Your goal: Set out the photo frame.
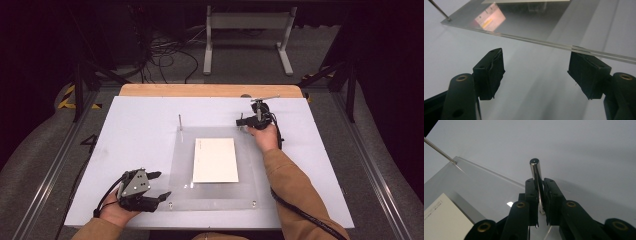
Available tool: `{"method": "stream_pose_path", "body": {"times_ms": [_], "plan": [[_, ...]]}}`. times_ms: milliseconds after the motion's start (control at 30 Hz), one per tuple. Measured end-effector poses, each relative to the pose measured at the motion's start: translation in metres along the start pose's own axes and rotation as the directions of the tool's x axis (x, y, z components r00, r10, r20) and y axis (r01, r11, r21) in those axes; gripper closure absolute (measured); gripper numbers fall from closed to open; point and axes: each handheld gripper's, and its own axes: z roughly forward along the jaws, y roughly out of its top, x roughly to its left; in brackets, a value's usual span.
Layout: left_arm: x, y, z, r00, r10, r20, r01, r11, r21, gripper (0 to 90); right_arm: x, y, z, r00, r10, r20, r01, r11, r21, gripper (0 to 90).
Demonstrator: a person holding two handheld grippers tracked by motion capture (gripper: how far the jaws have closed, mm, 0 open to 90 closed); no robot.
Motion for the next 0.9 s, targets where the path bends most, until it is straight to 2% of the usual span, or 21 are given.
{"method": "stream_pose_path", "body": {"times_ms": [200, 300, 367, 433, 500, 700, 767, 900], "plan": [[-0.001, 0.009, -0.003, 0.9983, 0.021, -0.053, -0.025, 0.9964, -0.081, 29.6, -0.003, 0.0, 0.001, 0.9998, 0.011, -0.018, -0.011, 1.0, -0.004, 82.1], [0.002, 0.011, -0.006, 0.9975, 0.005, -0.07, -0.013, 0.9928, -0.119, 30.0, -0.003, 0.001, 0.001, 0.9996, 0.015, -0.023, -0.015, 1.0, -0.004, 82.2], [0.006, 0.014, -0.005, 0.9973, -0.022, -0.069, 0.011, 0.9885, -0.151, 30.2, -0.004, 0.001, 0.001, 0.9994, 0.021, -0.028, -0.021, 1.0, -0.002, 82.3], [0.008, 0.018, -0.005, 0.9973, -0.026, -0.068, 0.014, 0.9854, -0.169, 30.4, -0.005, 0.002, 0.001, 0.9994, 0.023, -0.027, -0.023, 1.0, 0.0, 82.5], [0.008, 0.021, -0.004, 0.9976, -0.022, -0.066, 0.009, 0.9831, -0.183, 30.7, -0.005, 0.002, 0.001, 0.9994, 0.023, -0.027, -0.023, 1.0, 0.001, 82.6], [0.003, 0.038, 0.006, 0.9972, 0.031, -0.069, -0.045, 0.9745, -0.22, 34.2, -0.005, 0.004, 0.002, 0.9995, 0.024, -0.021, -0.024, 1.0, 0.008, 83.2], [0.006, 0.042, 0.007, 0.9984, 0.011, -0.056, -0.024, 0.9707, -0.239, 35.8, -0.005, 0.004, 0.002, 0.9995, 0.023, -0.019, -0.023, 1.0, 0.008, 83.5], [0.008, 0.048, 0.006, 0.9975, -0.002, -0.071, -0.015, 0.9722, -0.234, 38.3, -0.006, 0.005, 0.003, 0.9995, 0.021, -0.024, -0.021, 1.0, 0.006, 83.8]]}}
